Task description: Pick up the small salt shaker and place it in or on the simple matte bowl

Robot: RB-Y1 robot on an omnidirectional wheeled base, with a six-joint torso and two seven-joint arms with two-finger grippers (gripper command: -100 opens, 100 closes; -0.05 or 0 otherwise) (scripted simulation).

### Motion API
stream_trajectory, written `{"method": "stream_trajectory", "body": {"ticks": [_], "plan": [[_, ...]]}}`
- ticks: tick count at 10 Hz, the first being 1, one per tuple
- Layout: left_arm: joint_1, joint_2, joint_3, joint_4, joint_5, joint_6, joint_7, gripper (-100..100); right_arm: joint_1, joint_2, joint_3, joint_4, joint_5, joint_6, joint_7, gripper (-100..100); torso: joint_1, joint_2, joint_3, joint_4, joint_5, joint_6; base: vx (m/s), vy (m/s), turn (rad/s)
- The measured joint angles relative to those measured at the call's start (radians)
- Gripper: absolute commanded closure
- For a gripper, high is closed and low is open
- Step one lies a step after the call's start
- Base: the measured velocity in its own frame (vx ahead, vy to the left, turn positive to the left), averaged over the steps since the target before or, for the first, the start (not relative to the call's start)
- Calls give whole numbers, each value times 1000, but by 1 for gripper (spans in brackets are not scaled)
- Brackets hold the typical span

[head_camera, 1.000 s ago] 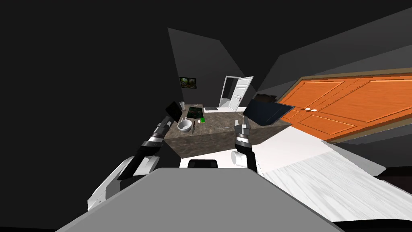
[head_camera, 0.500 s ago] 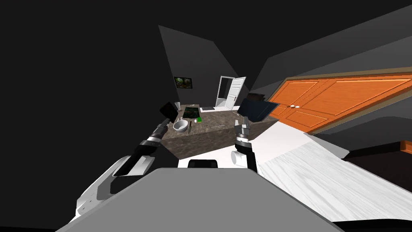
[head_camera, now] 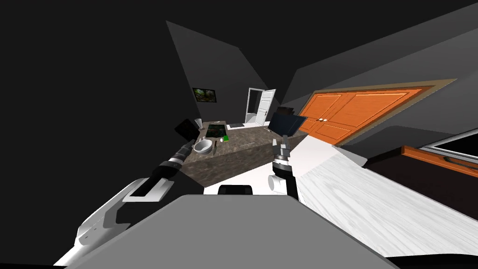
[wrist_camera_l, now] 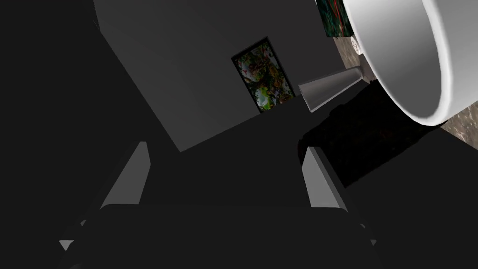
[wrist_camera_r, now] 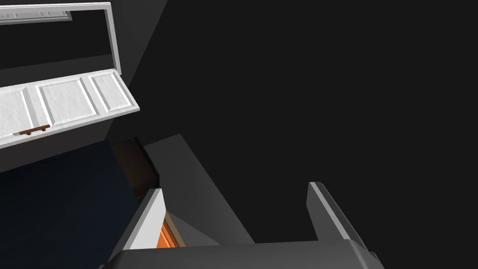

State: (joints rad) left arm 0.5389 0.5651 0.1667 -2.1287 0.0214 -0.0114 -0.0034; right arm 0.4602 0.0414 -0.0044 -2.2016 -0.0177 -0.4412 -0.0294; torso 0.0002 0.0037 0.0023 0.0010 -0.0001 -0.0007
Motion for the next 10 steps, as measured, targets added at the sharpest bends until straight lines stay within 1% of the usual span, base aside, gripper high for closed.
{"method": "stream_trajectory", "body": {"ticks": [1, 2, 3, 4, 5, 6, 7, 8, 9, 10], "plan": [[-4, 31, 9, 25, 3, 24, 7, -100, 0, 0, 0, 0, 0, 0, 0, 0, 0, 0, 0, 0, 0, 1, -20, -19, -101], [-5, 48, 13, 36, 4, 40, 12, -100, 0, 0, 0, 0, 0, 0, 0, 0, 1, -1, -1, 0, 0, 0, -15, -21, -178], [-6, 75, 20, 51, 6, 64, 18, -100, 0, 0, 0, 0, 0, 0, 0, 0, 1, -2, -1, 0, 0, 1, -12, -10, -113], [-4, 92, 25, 54, 7, 84, 22, -100, 0, 0, 0, 0, 0, 0, 0, 0, 1, -2, -1, 0, 0, 0, -13, -8, -209], [-18, 119, 27, 81, 7, 110, 27, -100, 0, 0, 0, 0, 0, 0, 0, 0, 2, -2, -1, -1, 0, 1, -17, -6, -312], [-24, 150, 34, 110, 10, 138, 35, -100, 0, 0, 0, 0, 0, 0, 0, 0, 2, -2, -1, -1, 0, 1, -11, 3, -111], [-16, 173, 41, 111, 11, 161, 40, -100, 0, 0, 0, 0, 0, 0, 0, 0, 2, -2, -1, 0, 0, 0, -6, 0, -198], [-10, 191, 45, 126, 8, 182, 42, -100, 0, 0, 0, 0, 0, 0, 0, 0, 2, -2, -1, -1, 1, 1, -5, 4, -107], [-9, 217, 51, 134, 13, 198, 48, -100, 0, 0, 0, 0, 0, 0, 0, 0, 2, -2, -1, -1, 0, 0, -1, 3, -193], [-15, 244, 53, 159, 15, 216, 54, -100, 0, 0, 0, 0, 0, 0, 0, 0, 2, -3, -2, -1, 1, 1, -1, 9, -103]]}}
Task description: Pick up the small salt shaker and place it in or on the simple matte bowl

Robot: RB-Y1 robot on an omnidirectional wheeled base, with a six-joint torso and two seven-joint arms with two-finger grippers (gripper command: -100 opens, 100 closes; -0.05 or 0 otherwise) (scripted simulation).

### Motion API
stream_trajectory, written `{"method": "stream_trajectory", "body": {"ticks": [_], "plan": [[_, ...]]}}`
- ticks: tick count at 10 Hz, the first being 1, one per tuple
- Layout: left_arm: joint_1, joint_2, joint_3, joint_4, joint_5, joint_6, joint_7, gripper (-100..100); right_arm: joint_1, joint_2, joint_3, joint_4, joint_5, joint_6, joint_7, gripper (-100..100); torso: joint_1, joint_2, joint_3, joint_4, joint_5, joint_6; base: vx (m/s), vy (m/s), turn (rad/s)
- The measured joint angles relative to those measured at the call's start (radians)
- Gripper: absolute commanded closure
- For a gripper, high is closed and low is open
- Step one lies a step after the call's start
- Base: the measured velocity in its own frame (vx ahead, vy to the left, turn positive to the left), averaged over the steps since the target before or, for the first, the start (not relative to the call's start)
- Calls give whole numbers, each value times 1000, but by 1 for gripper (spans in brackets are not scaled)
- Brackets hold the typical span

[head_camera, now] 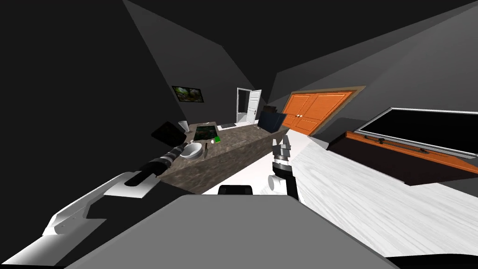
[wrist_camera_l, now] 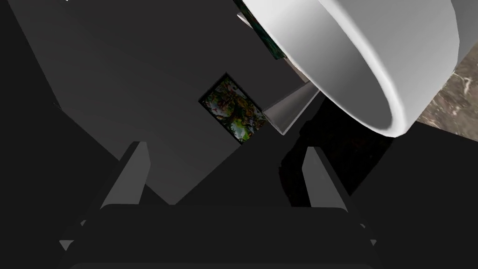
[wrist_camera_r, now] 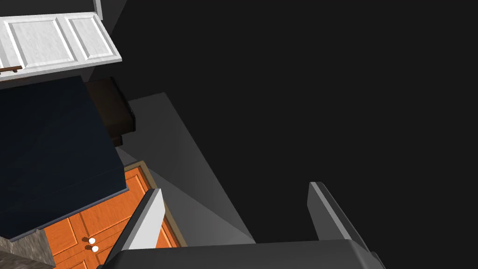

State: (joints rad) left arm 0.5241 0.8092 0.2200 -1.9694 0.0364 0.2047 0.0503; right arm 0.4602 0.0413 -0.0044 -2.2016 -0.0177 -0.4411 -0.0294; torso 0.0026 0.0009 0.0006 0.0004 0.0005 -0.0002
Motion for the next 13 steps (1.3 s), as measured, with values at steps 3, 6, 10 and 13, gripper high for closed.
{"method": "stream_trajectory", "body": {"ticks": [3, 6, 10, 13], "plan": [[-19, 86, 4, 57, 13, 75, 16, -100, 0, 0, 0, 0, 0, 0, 0, 0, 1, -1, 0, 0, 0, 0, 9, 20, -270], [-23, 149, 0, 102, 6, 143, 24, -100, 0, 0, 0, 0, 0, 0, 0, 0, 1, -1, -1, 0, 0, -1, 17, 27, -156], [-28, 236, -12, 162, 15, 230, 35, -100, 0, 0, 0, 0, 0, 0, 0, 0, 2, -3, -2, -1, 0, -1, 26, 32, -154], [-55, 286, -47, 229, 23, 271, 37, -100, 0, 0, 0, 0, 0, 0, 0, 0, 2, -3, -2, -1, 1, -1, 32, 45, -196]]}}
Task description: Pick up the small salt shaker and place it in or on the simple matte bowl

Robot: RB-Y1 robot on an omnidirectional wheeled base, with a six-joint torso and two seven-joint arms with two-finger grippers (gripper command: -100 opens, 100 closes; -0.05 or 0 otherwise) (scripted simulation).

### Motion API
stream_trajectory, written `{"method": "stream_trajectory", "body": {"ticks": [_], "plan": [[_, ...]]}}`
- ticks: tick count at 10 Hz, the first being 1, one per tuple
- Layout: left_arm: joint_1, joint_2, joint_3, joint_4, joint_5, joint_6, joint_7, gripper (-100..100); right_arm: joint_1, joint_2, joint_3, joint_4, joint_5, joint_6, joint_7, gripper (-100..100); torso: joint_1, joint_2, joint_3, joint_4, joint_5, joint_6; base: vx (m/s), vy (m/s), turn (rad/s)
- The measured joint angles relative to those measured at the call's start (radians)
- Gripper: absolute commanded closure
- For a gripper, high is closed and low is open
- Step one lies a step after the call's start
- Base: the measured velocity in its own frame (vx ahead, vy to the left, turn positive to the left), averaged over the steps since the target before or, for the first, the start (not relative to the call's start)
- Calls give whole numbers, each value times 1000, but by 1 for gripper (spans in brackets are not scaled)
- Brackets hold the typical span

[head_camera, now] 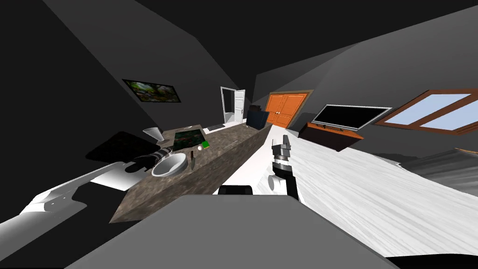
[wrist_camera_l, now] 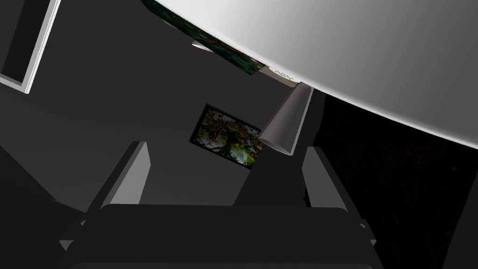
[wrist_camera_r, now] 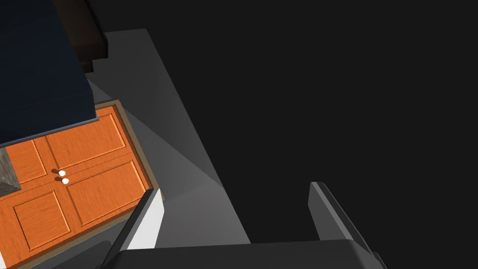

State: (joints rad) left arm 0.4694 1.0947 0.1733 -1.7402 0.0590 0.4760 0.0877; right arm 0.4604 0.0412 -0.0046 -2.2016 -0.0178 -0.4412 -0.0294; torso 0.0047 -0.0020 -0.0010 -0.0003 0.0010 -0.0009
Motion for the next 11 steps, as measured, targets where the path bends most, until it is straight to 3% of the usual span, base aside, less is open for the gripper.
{"method": "stream_trajectory", "body": {"ticks": [3, 5, 6, 9, 10, 11], "plan": [[-37, 40, -67, 86, 3, 48, -4, -100, 0, 0, 0, 0, 0, 0, 0, 0, 2, 0, 0, 0, 1, 0, 27, 63, -156], [-25, 47, -107, 103, -5, 92, -5, -100, 0, 0, 0, 0, 0, 0, 0, 0, 2, 0, 0, 0, 1, 0, 25, 86, -194], [-31, 58, -133, 141, 4, 92, -8, -100, 0, 0, 0, 0, 0, 0, 0, 0, 3, 0, 0, 0, 1, -1, 20, 77, -148], [-19, 67, -180, 153, 12, 122, -13, -100, 0, 0, 0, 0, 0, 0, 0, 0, -1, 4, 0, -3, 9, -3, -14, 16, -49], [-18, 67, -181, 152, 12, 126, -13, 0, 0, 0, 0, 0, 0, 0, 0, 0, -1, 4, 0, -4, 10, -4, 0, 0, 0], [-18, 67, -181, 152, 12, 126, -13, -100, 0, 0, 0, 0, 0, 0, 0, 0, -1, 4, 0, -4, 10, -4, -5, 7, -22]]}}
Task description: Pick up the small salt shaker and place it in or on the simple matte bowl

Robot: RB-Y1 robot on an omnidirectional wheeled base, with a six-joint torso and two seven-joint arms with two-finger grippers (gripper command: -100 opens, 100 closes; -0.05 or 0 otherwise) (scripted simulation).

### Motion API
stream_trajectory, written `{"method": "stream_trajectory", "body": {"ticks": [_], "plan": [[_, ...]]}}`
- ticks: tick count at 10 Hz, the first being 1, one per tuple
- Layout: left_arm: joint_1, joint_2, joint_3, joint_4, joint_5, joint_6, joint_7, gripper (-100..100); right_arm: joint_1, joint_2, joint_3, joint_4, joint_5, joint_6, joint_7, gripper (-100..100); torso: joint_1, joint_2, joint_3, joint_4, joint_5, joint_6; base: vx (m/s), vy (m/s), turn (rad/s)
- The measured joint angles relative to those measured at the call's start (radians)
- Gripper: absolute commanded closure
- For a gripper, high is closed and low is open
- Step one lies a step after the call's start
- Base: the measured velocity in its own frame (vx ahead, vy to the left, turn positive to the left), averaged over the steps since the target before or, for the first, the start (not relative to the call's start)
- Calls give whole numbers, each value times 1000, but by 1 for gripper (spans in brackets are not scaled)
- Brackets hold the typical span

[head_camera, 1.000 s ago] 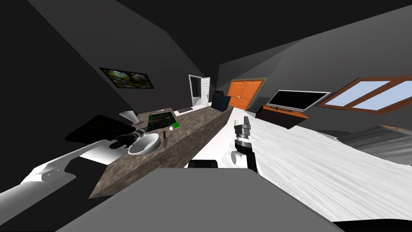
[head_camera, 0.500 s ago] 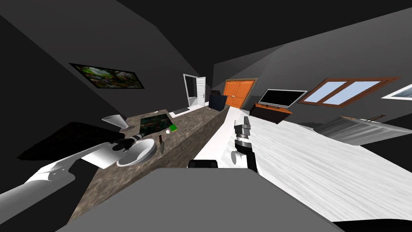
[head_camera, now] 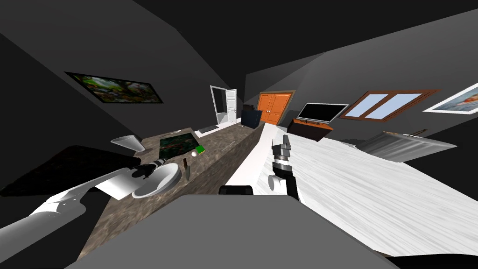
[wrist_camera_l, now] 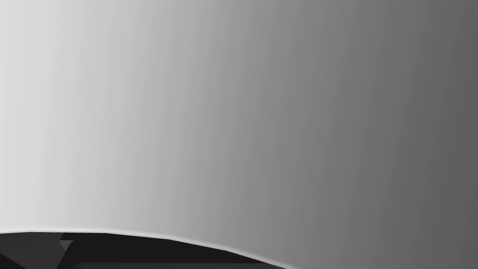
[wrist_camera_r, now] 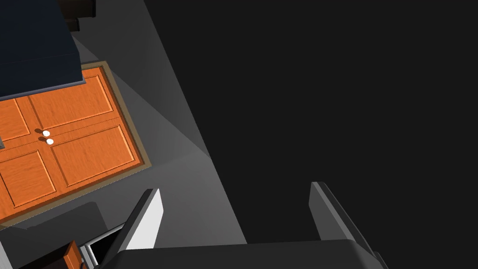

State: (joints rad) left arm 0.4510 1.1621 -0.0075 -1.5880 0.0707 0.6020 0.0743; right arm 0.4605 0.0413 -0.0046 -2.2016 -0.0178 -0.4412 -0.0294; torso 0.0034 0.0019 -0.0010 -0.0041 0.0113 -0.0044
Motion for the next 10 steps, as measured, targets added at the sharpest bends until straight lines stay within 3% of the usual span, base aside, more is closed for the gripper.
{"method": "stream_trajectory", "body": {"ticks": [1, 2, 6, 7, 8, 9, 10], "plan": [[-7, -8, 2, 14, -9, -4, -3, -100, 0, 0, 0, 0, 0, 0, 0, 0, 0, 0, 0, 0, 0, 0, 0, 0, 0], [-8, -9, 2, 16, -11, -5, -4, 100, 0, 0, 0, 0, 0, 0, 0, 0, 0, 0, 0, 0, 0, 0, 0, 0, 0], [-8, -8, 3, 15, -11, -4, -4, 100, 0, 0, 0, 0, 0, 0, 0, 0, 2, -2, -1, -1, 2, 1, 0, 0, 0], [-8, -8, 3, 15, -11, -4, -4, 0, 0, 0, 0, 0, 0, 0, 0, 0, 2, -2, -1, -1, 2, 1, 0, 0, 0], [-8, -8, 3, 15, -11, -4, -4, 100, 0, 0, 0, 0, 0, 0, 0, 0, 2, -2, -1, -1, 2, 1, 0, 0, 0], [-8, -8, 2, 15, -11, -4, -4, 0, 0, 0, 0, 0, 0, 0, 0, 0, 2, -2, -1, -1, 2, 1, 0, 0, 0], [-8, -8, 2, 15, -11, -4, -4, 100, 0, 0, 0, 0, 0, 0, 0, 0, 2, -2, -1, -1, 2, 1, -22, -28, 10]]}}
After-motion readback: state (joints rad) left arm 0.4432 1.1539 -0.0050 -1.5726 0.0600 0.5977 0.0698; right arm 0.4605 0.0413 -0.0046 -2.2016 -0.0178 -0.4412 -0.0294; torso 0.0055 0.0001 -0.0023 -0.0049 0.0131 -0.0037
